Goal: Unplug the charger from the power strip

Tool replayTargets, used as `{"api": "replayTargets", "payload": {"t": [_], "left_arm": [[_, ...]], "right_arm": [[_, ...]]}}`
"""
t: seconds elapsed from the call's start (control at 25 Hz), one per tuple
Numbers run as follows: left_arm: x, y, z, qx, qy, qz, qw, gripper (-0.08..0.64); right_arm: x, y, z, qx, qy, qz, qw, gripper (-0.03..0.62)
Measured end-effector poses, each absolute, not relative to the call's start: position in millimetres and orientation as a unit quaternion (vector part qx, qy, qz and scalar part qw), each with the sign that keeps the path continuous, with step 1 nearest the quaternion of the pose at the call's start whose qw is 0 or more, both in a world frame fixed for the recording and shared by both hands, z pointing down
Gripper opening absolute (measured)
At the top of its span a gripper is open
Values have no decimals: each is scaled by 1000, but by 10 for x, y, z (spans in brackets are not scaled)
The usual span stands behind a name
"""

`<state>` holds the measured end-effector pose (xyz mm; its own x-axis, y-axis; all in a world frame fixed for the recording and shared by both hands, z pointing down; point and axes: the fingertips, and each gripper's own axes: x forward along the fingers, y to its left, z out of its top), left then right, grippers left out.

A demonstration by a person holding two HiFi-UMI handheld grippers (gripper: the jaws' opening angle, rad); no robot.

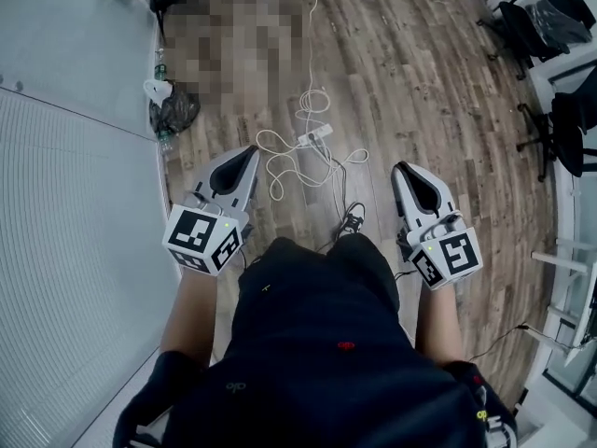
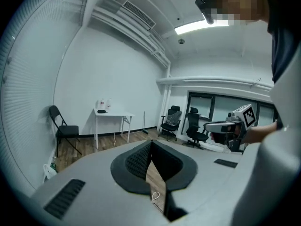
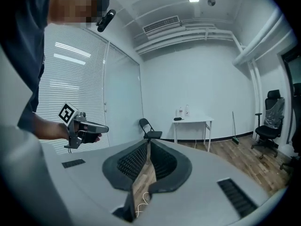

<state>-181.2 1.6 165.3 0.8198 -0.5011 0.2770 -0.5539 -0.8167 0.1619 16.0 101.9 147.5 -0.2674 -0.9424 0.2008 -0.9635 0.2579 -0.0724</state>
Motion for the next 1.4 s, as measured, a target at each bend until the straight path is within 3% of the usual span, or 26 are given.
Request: {"api": "replayTargets", "payload": {"t": [0.36,0.52,1.12,1.4], "left_arm": [[-384,-223,1610,927,-329,141,113,20],[-19,-287,1736,921,-334,165,112,20],[-211,-1237,2217,916,-325,149,181,20],[-546,-1653,2938,911,-324,147,210,20]], "right_arm": [[1652,536,1701,561,-817,104,80,35],[1994,390,2023,550,-820,128,91,35],[1604,-671,2494,529,-818,147,173,35],[1237,-1227,3156,485,-834,130,230,37]]}}
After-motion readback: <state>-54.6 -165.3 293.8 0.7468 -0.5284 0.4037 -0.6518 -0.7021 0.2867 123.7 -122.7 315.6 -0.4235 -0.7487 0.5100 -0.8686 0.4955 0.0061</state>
